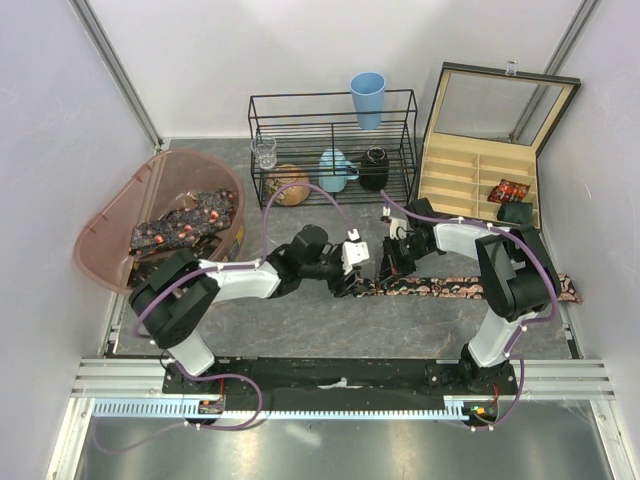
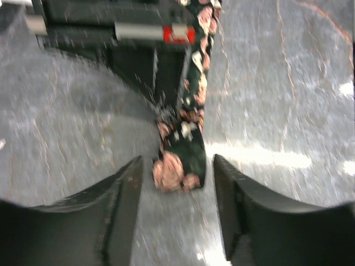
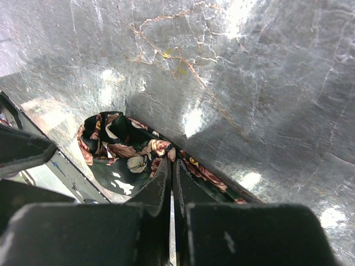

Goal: Roll the ties
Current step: Roll the tie at the center of the board.

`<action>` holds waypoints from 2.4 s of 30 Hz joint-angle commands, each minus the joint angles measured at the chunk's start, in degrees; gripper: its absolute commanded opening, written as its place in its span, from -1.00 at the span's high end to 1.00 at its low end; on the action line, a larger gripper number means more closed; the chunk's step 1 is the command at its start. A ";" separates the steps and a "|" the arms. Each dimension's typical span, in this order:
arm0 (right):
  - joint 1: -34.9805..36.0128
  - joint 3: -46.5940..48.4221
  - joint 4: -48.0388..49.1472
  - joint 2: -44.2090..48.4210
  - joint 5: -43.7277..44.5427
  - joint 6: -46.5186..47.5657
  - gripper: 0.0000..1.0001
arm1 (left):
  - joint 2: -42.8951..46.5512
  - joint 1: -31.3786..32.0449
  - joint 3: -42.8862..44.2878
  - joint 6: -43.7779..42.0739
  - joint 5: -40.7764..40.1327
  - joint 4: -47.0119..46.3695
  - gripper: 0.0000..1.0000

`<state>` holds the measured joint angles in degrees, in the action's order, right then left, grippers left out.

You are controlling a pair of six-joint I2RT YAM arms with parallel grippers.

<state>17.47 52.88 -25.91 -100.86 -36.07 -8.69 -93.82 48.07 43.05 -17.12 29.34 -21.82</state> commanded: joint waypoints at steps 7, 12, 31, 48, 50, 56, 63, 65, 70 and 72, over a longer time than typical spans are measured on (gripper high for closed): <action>0.10 -1.03 3.06 0.75 5.23 -0.71 1.00 | -7.25 0.79 6.08 0.08 1.95 4.24 -0.72; -0.07 -0.85 3.06 1.98 4.35 -1.68 1.00 | -10.68 0.79 8.27 -0.37 0.19 6.87 -0.44; -1.30 -2.34 -1.42 7.43 1.71 -7.13 1.00 | -10.15 0.79 5.38 -2.39 -2.10 10.49 0.04; -1.39 -7.71 6.66 7.17 8.48 -10.65 1.00 | -0.50 0.70 3.80 0.86 6.60 6.27 -0.34; -1.39 -7.79 7.19 7.17 8.48 -11.09 1.00 | 0.83 0.62 3.71 1.83 5.64 5.48 -0.34; -1.39 -8.23 7.37 7.43 8.39 -11.70 1.00 | 3.65 0.97 3.97 2.89 2.83 2.32 -0.28; -1.56 -7.80 7.54 7.25 7.86 -12.75 1.00 | -2.06 1.58 7.75 1.48 3.97 5.12 0.15; -1.57 -7.45 7.54 7.69 7.51 -13.11 1.00 | -2.86 1.76 7.75 1.48 3.44 5.30 0.23; -1.92 -7.00 7.46 8.75 6.46 -13.72 1.00 | -5.58 1.67 7.40 -0.01 2.75 5.83 0.33; -2.01 -7.09 7.37 9.10 6.02 -13.81 0.99 | -6.81 1.67 8.10 -0.01 1.25 6.70 0.35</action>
<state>16.03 45.45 -19.77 -93.62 -30.96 -21.71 -98.54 49.54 49.17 -16.10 32.86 -15.70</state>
